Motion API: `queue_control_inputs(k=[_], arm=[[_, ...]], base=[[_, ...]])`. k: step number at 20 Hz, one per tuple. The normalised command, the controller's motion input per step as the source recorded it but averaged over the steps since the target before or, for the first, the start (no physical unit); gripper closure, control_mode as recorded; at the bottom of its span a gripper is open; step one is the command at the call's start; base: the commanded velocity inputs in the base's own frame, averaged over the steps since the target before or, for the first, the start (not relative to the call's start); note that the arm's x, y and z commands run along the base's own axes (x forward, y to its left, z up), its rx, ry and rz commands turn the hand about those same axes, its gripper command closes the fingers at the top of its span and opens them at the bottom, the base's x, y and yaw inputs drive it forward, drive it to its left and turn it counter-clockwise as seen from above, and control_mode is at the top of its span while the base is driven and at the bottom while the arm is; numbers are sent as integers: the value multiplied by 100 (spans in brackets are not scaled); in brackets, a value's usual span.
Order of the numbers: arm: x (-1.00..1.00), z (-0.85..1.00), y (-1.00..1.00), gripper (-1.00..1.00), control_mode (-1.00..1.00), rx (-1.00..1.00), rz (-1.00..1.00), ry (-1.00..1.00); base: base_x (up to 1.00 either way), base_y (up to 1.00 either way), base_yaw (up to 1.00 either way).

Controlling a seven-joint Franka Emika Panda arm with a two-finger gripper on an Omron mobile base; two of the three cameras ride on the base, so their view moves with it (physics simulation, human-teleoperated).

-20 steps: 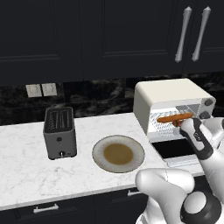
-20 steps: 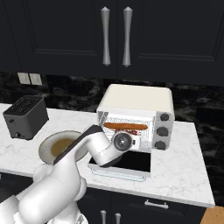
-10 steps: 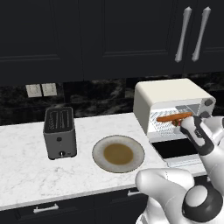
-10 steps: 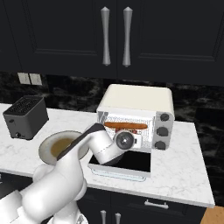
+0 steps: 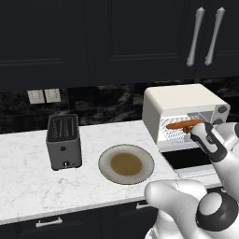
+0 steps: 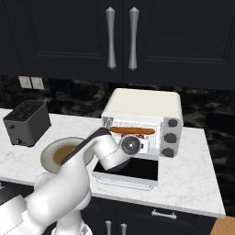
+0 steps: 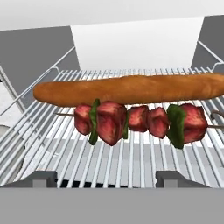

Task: Pick up the kebab skewer and baguette bread, and place them inside the toaster oven. Close the toaster oven door and start by setting the timer.

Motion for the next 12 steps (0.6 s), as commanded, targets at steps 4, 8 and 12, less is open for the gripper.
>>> queue_control_inputs(k=[4,8,12], arm=[[-11,-1,-10,-100,-100,-2,-4,0],[-17,1,-7,-100,-100,-3,-2,0],[-14,-4,0,-100,-100,-3,-3,0]], base=[[0,0,0],[0,0,0],[0,0,0]])
